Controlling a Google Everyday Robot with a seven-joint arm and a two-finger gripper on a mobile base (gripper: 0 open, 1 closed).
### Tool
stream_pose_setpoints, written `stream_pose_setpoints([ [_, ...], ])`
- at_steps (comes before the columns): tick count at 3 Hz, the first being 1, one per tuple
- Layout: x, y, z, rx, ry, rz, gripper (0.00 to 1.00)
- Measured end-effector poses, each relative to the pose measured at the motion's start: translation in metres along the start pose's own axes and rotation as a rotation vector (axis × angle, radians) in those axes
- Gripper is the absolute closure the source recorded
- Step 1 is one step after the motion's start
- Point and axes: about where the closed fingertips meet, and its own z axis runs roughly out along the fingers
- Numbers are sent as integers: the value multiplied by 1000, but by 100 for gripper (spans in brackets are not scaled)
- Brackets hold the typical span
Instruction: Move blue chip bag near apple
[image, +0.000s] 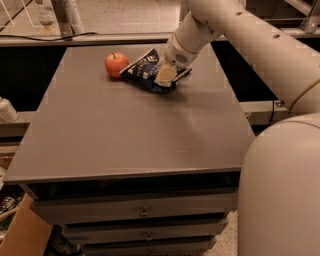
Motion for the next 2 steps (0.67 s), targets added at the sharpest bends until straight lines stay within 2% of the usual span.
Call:
stream_pose_setpoints([
  [1,-4,4,5,-22,-21,-4,13],
  [2,-7,11,4,-41,-60,2,0],
])
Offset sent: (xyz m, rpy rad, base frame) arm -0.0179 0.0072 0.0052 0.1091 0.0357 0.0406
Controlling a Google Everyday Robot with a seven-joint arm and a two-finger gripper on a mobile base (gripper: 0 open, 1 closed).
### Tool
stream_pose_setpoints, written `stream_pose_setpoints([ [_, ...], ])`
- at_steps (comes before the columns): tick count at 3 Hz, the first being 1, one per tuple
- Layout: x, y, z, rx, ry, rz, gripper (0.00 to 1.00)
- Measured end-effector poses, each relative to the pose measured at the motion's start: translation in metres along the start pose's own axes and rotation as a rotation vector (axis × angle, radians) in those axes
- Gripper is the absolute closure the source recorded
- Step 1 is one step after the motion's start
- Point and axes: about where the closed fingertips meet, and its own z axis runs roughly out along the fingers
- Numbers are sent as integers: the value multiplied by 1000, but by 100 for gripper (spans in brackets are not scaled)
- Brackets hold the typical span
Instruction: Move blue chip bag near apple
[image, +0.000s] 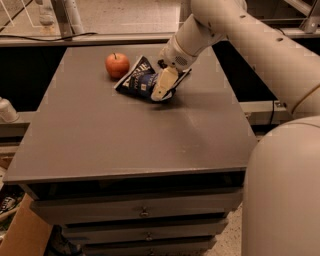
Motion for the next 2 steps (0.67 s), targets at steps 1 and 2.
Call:
stream_pose_setpoints([
  [1,2,2,-16,10,-79,43,0],
  [2,3,-1,-39,40,-156,92,0],
])
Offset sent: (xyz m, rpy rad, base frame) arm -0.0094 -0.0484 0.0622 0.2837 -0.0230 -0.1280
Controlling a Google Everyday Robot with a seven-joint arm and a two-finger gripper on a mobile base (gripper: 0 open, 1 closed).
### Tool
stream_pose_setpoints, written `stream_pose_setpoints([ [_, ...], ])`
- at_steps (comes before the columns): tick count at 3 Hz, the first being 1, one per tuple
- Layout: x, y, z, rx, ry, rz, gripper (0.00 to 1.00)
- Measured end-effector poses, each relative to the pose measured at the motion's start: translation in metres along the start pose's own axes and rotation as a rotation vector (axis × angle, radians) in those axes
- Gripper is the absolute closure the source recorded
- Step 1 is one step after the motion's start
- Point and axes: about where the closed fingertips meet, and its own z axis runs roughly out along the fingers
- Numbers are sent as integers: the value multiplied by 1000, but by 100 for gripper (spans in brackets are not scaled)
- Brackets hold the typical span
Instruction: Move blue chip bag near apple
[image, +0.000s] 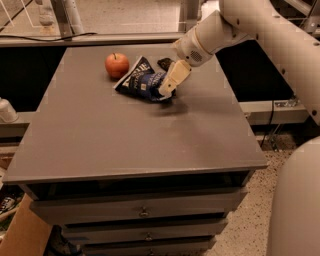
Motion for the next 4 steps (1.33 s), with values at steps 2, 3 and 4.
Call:
stream_pose_setpoints([
  [2,32,-4,-79,121,-55,86,0],
  [3,62,9,-129,198,-52,128,0],
  [4,74,12,-141,215,-46,145,0],
])
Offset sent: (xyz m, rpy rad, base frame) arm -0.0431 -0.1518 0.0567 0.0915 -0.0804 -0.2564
